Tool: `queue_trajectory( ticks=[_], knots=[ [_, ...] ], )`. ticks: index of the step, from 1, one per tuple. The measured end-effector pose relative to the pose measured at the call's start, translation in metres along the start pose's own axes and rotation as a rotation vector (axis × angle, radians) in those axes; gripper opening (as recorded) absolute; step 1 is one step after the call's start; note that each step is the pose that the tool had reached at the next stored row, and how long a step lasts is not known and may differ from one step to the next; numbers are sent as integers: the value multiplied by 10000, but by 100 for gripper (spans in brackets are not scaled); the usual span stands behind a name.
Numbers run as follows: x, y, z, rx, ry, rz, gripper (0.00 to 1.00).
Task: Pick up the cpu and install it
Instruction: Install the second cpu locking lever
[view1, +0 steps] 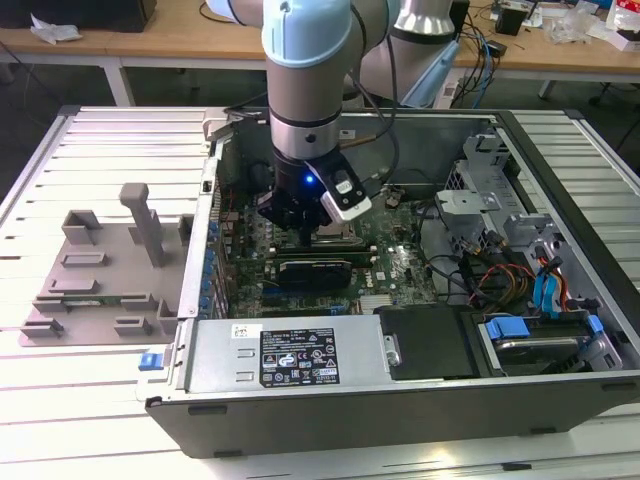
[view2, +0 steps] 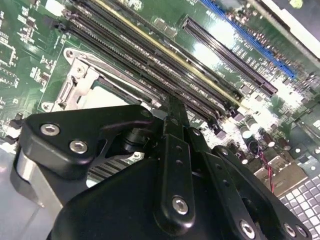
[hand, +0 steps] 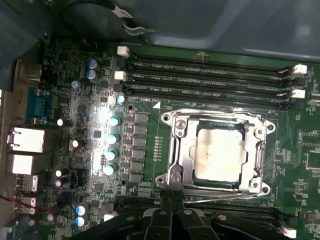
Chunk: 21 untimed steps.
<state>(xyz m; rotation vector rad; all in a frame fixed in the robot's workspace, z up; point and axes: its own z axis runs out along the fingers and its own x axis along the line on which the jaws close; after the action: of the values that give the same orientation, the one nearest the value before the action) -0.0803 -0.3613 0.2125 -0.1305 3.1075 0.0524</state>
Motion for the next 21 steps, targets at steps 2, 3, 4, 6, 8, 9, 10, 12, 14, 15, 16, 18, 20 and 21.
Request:
queue_trajectory(
  ticks=[2, 3, 4, 6, 8, 9, 10, 12, 14, 15, 16, 18, 20, 21],
  knots=[
    [16, -27, 19, -10, -4, 4, 11],
    [20, -37, 32, -43, -14, 11, 11],
    [22, -41, 40, -118, -28, 15, 11],
    [29, -47, 51, -374, -70, 26, 11],
    [46, -57, 72, -548, -107, 32, 11],
    [51, -59, 75, -614, -118, 34, 11],
    [56, -59, 79, -670, -130, 35, 11],
    [81, -59, 96, -860, -177, 43, 11],
    [105, -60, 110, -914, -195, 43, 11],
    [112, -60, 113, -946, -208, 43, 11],
    [112, -59, 114, -956, -210, 44, 11],
    [113, -60, 102, -958, -210, 45, 11],
    [111, -58, 62, -954, -210, 44, 11],
    [109, -57, 8, -953, -209, 45, 11]
  ],
)
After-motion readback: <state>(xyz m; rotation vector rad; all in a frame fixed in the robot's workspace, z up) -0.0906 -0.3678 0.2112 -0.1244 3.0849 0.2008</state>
